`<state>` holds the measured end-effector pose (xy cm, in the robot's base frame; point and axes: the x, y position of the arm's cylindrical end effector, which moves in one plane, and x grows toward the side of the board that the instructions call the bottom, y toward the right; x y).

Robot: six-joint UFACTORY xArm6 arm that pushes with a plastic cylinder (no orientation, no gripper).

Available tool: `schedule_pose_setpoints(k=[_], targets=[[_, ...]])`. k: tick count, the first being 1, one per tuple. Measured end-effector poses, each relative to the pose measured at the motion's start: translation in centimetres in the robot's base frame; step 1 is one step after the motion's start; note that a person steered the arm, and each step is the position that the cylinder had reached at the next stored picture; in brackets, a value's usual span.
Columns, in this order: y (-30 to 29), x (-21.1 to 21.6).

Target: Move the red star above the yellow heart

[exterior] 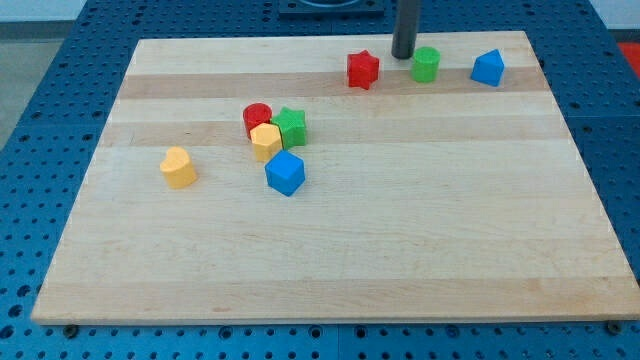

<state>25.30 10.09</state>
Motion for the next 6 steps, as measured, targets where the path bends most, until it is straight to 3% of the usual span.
schedule_pose_setpoints(k=[2, 3, 5, 6], targets=[[-12.1, 2.9], [-14.4, 3.1], [-10.3, 3.9], [-13.6, 5.2]])
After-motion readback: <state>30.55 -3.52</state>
